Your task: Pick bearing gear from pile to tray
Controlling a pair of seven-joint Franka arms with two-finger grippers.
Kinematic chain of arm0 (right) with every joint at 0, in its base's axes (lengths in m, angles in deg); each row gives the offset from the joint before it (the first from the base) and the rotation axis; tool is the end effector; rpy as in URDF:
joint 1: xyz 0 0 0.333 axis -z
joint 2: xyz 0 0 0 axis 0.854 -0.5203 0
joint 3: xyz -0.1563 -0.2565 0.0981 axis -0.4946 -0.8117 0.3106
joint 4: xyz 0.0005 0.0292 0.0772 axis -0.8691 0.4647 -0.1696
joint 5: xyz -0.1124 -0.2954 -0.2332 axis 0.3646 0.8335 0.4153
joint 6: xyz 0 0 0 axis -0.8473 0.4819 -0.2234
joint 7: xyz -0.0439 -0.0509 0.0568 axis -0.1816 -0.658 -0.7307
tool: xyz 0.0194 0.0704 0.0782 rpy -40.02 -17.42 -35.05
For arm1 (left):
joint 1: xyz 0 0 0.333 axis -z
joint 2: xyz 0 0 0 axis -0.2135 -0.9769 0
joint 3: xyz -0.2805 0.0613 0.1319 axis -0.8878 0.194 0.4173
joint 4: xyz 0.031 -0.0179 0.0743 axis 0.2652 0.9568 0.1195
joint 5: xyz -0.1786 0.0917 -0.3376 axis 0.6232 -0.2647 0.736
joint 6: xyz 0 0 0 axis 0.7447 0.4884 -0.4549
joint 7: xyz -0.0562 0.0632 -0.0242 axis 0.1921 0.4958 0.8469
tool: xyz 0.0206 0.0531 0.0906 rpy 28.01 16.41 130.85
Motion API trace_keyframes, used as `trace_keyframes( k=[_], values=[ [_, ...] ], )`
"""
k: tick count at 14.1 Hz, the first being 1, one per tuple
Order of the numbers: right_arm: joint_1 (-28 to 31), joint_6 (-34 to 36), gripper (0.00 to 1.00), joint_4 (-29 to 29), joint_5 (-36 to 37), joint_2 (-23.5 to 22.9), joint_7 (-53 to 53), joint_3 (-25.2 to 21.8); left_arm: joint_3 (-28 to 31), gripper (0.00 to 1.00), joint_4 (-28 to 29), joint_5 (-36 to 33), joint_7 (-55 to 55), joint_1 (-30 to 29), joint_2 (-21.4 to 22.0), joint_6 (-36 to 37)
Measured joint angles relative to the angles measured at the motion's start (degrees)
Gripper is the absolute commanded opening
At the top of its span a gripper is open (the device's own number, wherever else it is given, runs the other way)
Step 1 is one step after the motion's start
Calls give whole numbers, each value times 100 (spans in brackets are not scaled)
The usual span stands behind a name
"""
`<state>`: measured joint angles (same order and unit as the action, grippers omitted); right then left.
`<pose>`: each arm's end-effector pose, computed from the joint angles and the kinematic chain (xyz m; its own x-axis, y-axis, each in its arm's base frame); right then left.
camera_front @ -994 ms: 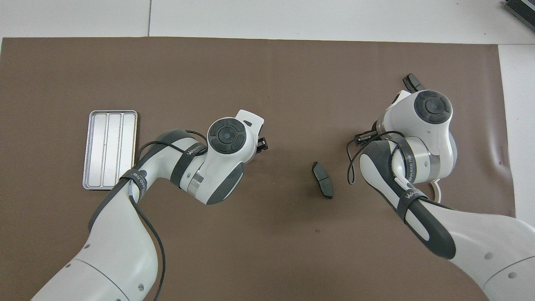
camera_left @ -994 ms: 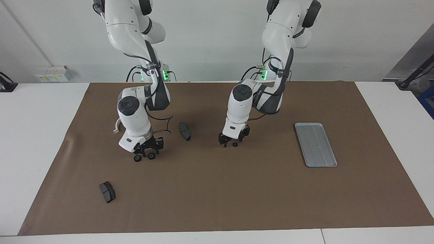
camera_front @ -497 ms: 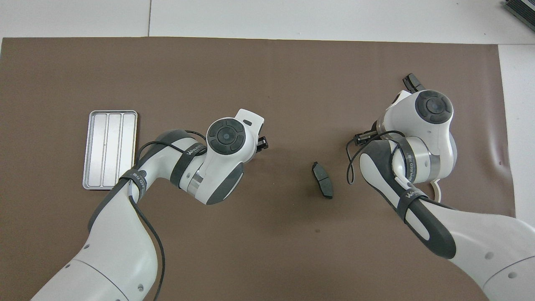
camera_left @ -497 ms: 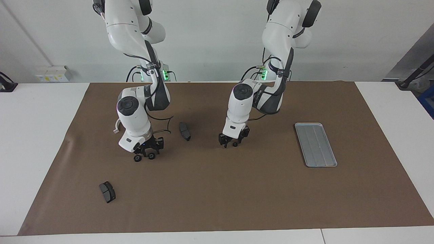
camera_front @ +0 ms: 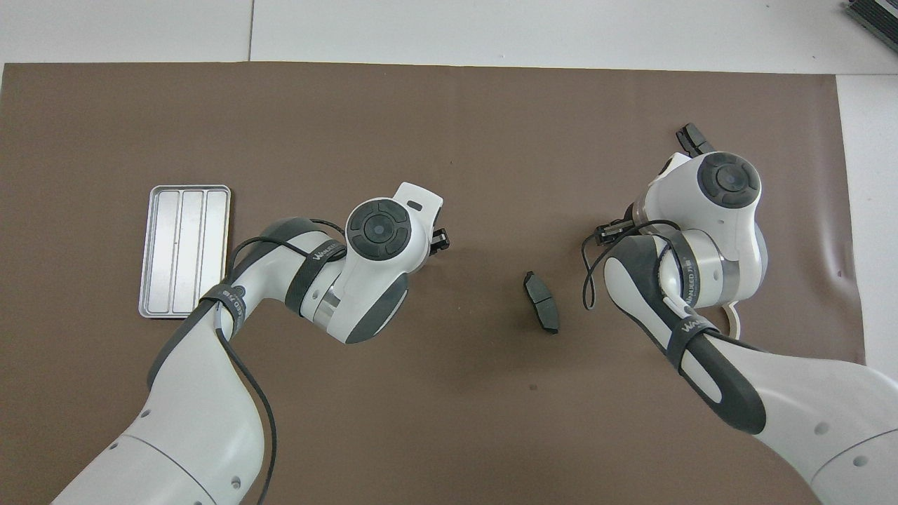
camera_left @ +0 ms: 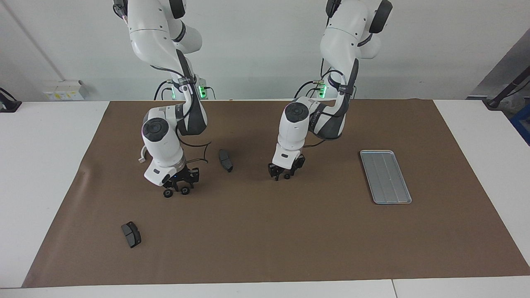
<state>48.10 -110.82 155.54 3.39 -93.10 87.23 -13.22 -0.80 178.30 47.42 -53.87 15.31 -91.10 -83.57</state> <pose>0.6105 0.0829 0.2880 0.9784 0.2062 0.0118 0.2059 -0.9784 0.0187 0.5310 -0.3760 0.2927 0.9580 0.2824 0.0502 0.2789 -0.9580 0.0674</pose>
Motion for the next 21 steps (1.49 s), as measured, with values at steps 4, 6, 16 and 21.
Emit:
trace_keyframes(
  k=[4, 6, 16, 21],
  values=[
    [0, -165, 50, 13, -130, 0, 0, 1, 6, 49, 9, -7, 0, 0, 14, -2],
    [0, -170, 50, 14, -162, 0, 0, 1, 17, 45, 14, -13, 2, -2, 34, -1],
    [-34, -181, 0, 15, -178, 3, 0, 12, 26, 31, 30, -48, 5, -7, 55, 0],
    [-36, -168, 0, -43, -184, 99, -205, 22, 31, 17, 34, -52, 5, -9, 60, -2]
  ],
)
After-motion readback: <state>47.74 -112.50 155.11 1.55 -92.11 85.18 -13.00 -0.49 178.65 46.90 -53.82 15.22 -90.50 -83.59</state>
